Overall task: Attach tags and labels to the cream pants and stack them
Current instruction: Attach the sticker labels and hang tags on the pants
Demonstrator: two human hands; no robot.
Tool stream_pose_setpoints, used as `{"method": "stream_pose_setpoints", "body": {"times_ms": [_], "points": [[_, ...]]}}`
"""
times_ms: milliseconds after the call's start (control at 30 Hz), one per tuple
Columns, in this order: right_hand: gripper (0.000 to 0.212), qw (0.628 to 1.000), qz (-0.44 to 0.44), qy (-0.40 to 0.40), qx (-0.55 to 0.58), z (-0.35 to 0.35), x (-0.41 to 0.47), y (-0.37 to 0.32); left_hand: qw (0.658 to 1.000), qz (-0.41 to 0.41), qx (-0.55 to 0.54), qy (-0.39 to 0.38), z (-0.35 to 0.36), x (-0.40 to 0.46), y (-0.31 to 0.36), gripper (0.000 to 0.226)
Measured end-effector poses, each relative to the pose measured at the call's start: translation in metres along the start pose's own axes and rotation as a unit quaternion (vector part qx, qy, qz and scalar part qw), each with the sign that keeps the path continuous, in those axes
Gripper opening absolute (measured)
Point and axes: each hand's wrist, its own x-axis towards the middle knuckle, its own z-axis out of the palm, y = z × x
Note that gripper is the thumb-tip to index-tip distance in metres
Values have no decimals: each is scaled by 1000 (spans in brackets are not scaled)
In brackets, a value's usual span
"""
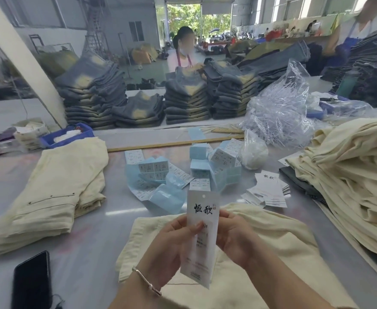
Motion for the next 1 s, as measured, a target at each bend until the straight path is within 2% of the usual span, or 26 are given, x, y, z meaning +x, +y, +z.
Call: {"method": "stream_pose_setpoints", "body": {"times_ms": [100,167,233,300,467,600,767,933,1000], "points": [[10,997,-66,32,2,-10,-2,-25,981,46,108,153,6,2,1,33],[6,991,-117,29,-57,-16,-4,-39,941,99,198,256,11,4,0,26],[9,978,-172,20,-120,-18,-9,-48,891,150,304,304,18,6,-3,14],[12,958,-219,2,-183,-18,-15,-52,873,160,341,311,28,9,-8,21],[16,928,-239,-55,-281,-22,-19,-59,884,197,328,268,56,18,-19,25],[18,928,-227,-58,-291,-36,-13,-62,884,211,324,263,76,24,-29,8],[21,926,-215,-72,-303,-54,-9,-65,873,211,338,282,96,33,-38,15],[22,929,-186,-94,-307,-72,-6,-74,909,212,229,277,112,40,-45,40],[24,934,-163,-113,-297,-77,-7,-78,919,191,184,293,112,43,-47,41]]}}
